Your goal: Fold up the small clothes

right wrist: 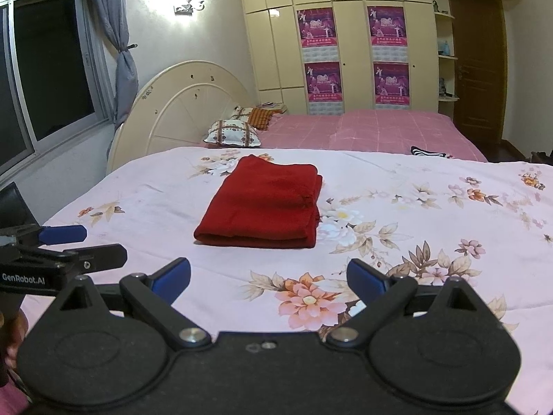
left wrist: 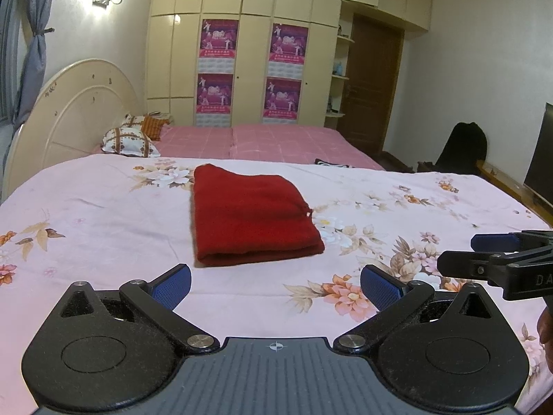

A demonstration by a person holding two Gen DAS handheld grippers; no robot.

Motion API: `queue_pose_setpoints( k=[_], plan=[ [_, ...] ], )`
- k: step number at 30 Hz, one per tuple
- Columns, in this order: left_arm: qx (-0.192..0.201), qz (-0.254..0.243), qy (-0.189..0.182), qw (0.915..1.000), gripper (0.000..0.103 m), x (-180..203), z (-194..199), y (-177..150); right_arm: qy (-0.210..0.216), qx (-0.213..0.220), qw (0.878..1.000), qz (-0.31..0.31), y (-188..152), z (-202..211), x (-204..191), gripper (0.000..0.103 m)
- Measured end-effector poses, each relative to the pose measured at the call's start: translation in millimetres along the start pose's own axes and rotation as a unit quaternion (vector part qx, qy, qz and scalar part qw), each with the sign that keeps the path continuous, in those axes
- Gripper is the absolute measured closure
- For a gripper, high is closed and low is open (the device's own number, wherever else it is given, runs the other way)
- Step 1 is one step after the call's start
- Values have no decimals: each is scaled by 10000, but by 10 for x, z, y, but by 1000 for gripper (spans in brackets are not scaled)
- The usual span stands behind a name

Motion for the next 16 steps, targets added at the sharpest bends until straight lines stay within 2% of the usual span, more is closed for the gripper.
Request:
queue_pose_setpoints(
  k=[16],
  plan=[
    [40,71,-106,9999,0,-41,-48,-22,-7,13,10000,67,5,4,19,6]
  ],
)
Point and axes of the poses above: each gripper's, at about its wrist camera, not at the fingertips, and z roughly against the way its jaws point, x to its right, y to its top, the point moved 2 cm from there along -z, roughly the way its jaws point, and after that the axes turned 15 degrees about -x, right-handed, at the moved point
